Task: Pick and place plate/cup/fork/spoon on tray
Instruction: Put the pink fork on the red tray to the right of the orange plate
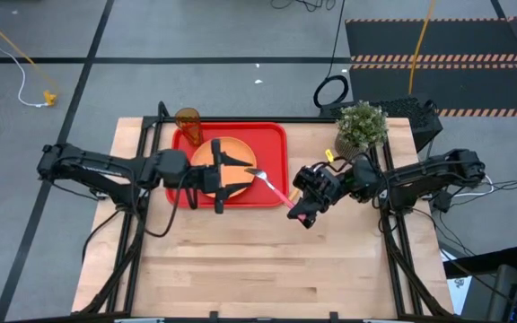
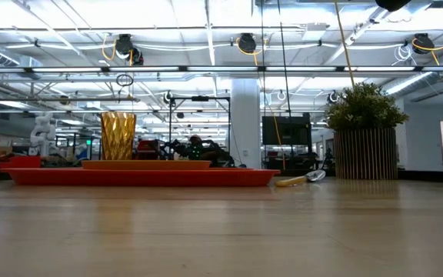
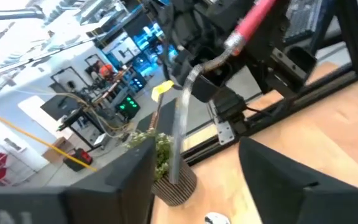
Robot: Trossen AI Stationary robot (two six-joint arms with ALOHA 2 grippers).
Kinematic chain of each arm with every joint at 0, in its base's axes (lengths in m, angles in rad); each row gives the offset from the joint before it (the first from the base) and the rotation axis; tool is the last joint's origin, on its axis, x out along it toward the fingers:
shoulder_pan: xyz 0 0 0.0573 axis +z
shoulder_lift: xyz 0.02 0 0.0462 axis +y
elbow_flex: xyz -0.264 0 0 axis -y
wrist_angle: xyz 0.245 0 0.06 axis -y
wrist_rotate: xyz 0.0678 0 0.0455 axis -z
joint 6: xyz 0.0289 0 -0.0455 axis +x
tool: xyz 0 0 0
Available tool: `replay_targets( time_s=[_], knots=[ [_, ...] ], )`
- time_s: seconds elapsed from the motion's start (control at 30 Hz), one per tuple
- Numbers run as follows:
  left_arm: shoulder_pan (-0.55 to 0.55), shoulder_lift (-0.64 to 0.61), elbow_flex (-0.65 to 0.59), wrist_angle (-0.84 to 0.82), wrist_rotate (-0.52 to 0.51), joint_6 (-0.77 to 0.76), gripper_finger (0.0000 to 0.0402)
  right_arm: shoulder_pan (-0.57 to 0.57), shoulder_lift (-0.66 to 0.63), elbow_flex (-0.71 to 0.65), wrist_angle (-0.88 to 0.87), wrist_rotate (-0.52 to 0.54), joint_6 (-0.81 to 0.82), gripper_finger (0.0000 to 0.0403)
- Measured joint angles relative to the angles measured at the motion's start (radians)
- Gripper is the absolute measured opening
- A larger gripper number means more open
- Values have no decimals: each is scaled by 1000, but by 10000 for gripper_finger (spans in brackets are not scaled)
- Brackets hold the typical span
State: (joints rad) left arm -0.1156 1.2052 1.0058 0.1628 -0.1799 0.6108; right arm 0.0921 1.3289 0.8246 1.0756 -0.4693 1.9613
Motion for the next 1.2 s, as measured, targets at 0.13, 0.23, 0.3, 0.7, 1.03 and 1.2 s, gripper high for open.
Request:
replay_targets(
  time_s=[0.13, 0.23, 0.3, 0.7, 1.03, 1.2],
  knots=[
    [-11, -1, 0, 11, -42, -3, 173, 8, 0, 0, 2, 25, -10, 15],
    [-11, 0, 0, 19, -46, -11, 138, 8, 0, 0, -3, 25, -10, 15],
    [-11, -1, 0, 19, -47, -18, 118, 8, 0, 0, -3, 25, -10, 15],
    [-11, -1, 0, 54, -50, -98, 29, 8, 0, 0, -1, 21, 11, 15],
    [-10, -1, -1, 32, -58, -127, 10, -1, -2, 0, -38, 22, -14, 54],
    [-11, 0, -1, -22, -62, -207, 7, -9, -2, 0, -82, 25, -43, 116]
  ],
)
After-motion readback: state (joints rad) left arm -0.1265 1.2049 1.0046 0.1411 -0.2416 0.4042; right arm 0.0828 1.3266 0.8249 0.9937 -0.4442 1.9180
